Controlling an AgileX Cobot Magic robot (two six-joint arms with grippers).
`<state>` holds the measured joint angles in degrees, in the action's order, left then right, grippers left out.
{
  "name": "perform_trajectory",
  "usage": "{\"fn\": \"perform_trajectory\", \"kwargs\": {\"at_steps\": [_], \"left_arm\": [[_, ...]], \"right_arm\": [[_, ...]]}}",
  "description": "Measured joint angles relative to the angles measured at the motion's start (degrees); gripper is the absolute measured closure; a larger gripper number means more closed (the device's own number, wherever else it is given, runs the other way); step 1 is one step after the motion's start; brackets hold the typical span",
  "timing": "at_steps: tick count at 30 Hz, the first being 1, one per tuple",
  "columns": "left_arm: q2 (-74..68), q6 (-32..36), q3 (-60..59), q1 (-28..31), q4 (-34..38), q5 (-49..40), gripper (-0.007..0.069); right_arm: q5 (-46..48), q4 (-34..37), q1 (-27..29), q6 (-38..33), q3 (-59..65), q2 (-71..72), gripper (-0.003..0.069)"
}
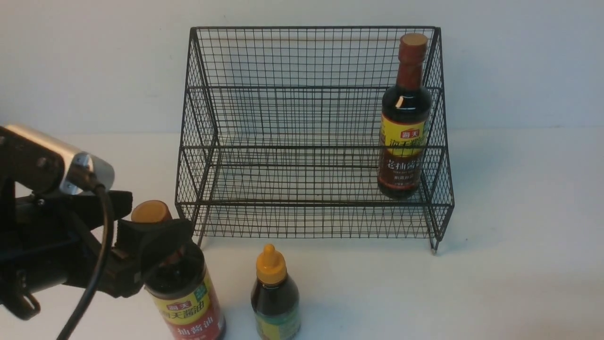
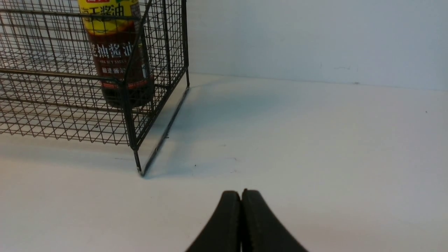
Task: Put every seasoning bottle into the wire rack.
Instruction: Use the left arm to grab the condiment bottle closest to it, then use the left arm to put the condiment bottle back on the shelf
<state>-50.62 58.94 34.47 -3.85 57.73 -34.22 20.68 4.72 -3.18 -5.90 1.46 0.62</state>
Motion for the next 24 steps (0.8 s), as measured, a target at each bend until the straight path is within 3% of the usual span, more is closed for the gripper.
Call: {"fn": "perform_trajectory", "kwargs": {"at_steps": [6, 10, 20, 24], "left_arm": [[-4.17, 5.03, 0.00, 0.00, 2.99, 1.69, 0.0078], [-5.80, 7.08, 0.00, 0.00, 4.55, 1.84, 0.0351], [-6.38, 7.14, 2.25, 0.00, 2.40, -0.46, 0.0356], [-6.77, 3.78, 11.78, 0.00, 0.60, -5.31, 0.0356]], "right_arm": [[0.00, 0.00, 0.00, 0.00, 0.00, 0.00, 0.0673], [0.00, 0.00, 0.00, 0.00, 0.00, 0.00, 0.0673], [0.00, 0.00, 0.00, 0.00, 0.00, 0.00, 0.0673], [0.00, 0.00, 0.00, 0.00, 0.00, 0.00, 0.0673]]}}
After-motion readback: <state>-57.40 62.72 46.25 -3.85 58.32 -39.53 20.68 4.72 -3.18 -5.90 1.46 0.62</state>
